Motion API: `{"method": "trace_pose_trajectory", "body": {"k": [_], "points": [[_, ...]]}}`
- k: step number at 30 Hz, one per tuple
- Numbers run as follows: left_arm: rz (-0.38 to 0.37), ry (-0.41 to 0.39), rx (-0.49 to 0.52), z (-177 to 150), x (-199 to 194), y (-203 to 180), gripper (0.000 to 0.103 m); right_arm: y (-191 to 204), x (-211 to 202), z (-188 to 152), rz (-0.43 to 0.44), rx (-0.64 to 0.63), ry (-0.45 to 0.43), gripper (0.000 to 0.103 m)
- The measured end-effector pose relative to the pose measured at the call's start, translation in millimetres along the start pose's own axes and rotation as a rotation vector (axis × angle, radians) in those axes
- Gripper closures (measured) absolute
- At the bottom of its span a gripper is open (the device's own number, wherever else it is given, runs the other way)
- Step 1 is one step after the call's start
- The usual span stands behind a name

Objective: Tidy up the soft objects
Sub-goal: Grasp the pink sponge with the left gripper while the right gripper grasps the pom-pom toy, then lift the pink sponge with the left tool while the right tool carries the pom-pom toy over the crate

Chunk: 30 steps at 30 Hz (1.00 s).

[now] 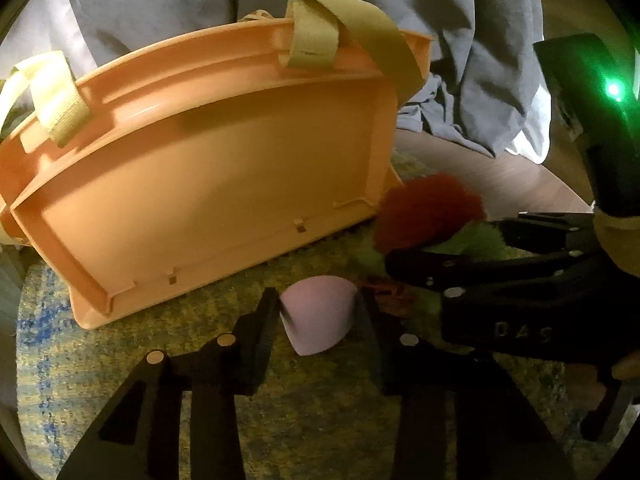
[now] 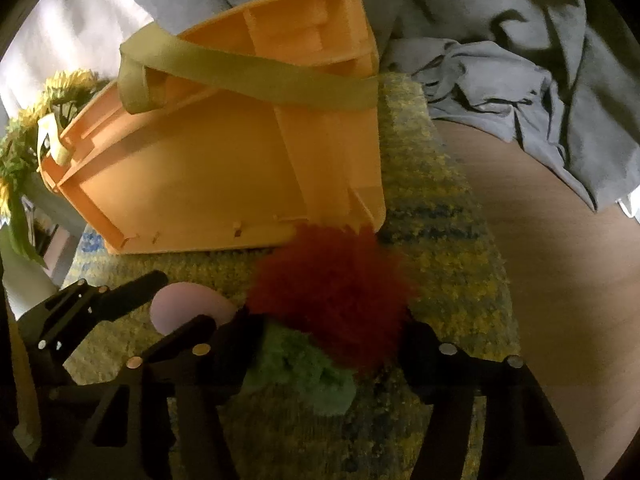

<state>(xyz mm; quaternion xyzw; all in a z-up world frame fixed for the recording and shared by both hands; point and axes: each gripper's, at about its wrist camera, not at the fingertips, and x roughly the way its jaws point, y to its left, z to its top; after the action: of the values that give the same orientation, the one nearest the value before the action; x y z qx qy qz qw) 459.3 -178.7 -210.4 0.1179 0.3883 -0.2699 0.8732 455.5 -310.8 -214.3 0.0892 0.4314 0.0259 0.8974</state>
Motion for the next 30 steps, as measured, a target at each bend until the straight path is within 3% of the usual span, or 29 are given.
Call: {"method": "trace_pose_trajectory", "body": {"k": [11, 30], "points": [[0.016, -0.007, -0.061, 0, -14, 6, 0.067, 1, -2, -5, -0.018, -0.035, -0.05, 0.059], [0.055, -0.108, -0.193, 8, -77, 22, 0.067, 22, -64, 0, -0.029, -0.032, -0.181, 0.059]]}}
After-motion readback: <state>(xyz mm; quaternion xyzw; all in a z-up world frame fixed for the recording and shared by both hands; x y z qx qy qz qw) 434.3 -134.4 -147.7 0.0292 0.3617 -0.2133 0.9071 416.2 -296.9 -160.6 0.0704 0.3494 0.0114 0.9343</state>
